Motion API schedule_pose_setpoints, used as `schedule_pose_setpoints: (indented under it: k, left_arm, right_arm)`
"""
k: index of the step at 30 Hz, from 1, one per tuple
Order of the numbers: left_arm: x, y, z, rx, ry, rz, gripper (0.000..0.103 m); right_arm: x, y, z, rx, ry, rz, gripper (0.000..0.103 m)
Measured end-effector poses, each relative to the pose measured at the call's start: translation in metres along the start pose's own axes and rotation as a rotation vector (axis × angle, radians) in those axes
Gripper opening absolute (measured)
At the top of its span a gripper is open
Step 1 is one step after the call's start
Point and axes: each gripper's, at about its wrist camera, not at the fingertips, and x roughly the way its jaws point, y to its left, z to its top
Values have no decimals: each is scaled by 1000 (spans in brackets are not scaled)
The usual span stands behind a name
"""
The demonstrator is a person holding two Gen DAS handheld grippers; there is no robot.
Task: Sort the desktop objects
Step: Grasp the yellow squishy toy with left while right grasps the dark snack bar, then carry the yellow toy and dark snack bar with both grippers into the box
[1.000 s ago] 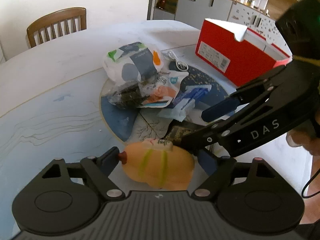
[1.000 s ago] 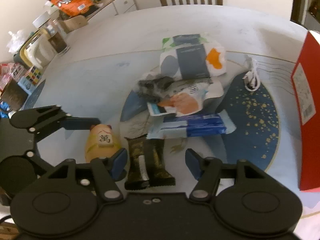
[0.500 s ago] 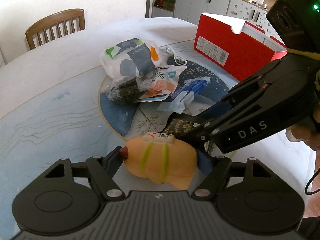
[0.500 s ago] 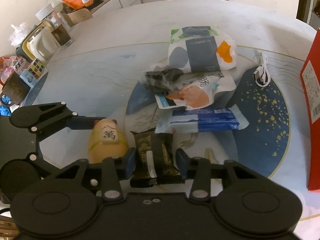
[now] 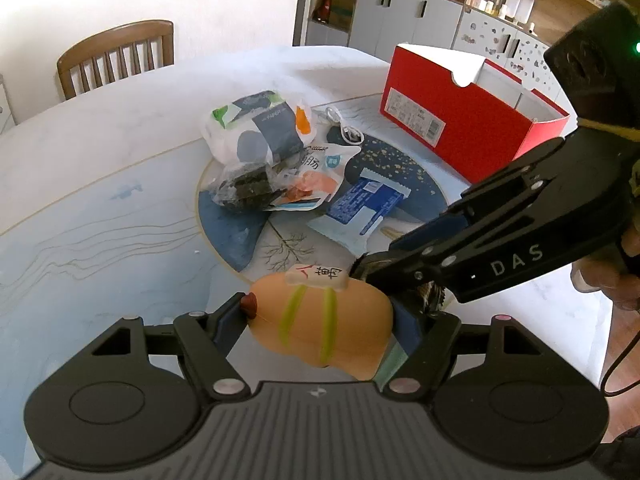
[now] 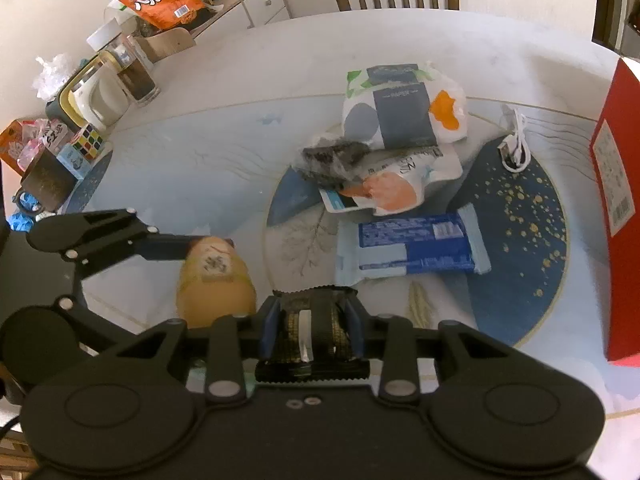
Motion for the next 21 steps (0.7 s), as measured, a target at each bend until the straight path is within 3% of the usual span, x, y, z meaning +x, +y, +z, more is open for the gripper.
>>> schedule_pose_setpoints:
  k: [14, 21]
  left_arm:
    - [-9, -4, -10, -23, 9, 0, 75]
    - [-13, -3, -12, -38, 3, 5, 75]
  right_arm:
    - [13, 7, -15, -63, 24, -35, 39]
    - [13, 10, -14, -94, 36, -50, 35]
